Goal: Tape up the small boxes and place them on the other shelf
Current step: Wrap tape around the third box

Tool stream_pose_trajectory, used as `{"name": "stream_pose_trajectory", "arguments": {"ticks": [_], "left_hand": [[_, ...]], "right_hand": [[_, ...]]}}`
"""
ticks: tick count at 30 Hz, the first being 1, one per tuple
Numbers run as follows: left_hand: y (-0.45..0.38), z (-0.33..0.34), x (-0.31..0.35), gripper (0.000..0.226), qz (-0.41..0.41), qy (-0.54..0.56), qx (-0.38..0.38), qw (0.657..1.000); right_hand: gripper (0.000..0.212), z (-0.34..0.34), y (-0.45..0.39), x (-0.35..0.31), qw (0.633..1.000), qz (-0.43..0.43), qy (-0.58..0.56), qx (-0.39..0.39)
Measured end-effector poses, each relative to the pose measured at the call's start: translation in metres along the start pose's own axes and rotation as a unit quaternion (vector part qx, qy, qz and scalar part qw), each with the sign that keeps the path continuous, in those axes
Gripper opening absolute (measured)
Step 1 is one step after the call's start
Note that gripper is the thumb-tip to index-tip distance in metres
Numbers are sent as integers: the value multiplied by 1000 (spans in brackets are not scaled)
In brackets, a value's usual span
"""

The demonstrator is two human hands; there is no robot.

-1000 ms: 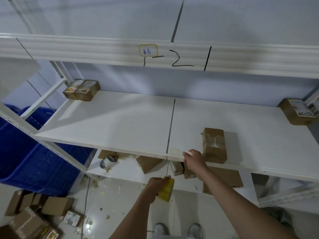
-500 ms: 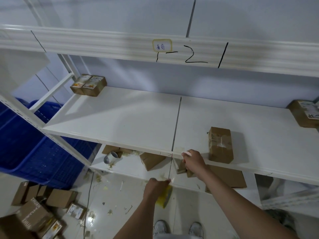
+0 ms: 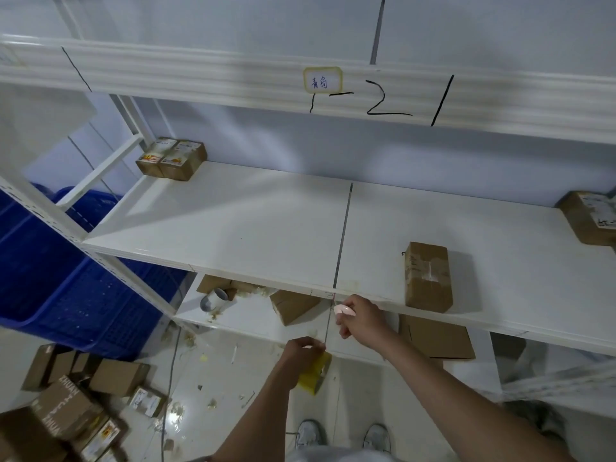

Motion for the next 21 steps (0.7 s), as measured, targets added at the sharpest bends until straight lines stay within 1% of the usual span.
{"name": "stream_pose_trajectory", "arguments": {"ticks": [2,6,10,13,21], "left_hand": [[-1,1,-3,15,-7,-2,2,1000],[1,4,-7,23,-13,14,-5,1000],[5,4,-6,20,-10,13,-9,1000],[7,2,-6,19,-12,12,-3,1000],[8,1,-4,28,-7,13,-7,1000]], "right_hand": [[4,3,3,-2,999,-24,33,0],[17,16,9,12,997,-40,61,-15],[22,29,15,17,994,-58,80,-38],[21,36,18,14,991,-79,101,-47],[17,47,19,7,981,-116,145,-51]]}}
Point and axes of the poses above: each hand's wrist, its own y-axis away from the middle knuckle, its own z-axis out of the palm, x = y × z, the point moved 9 cm from there along -y, towards the middle knuckle, and after that the axes turned 13 degrees about -z, right-handed, at the moved point
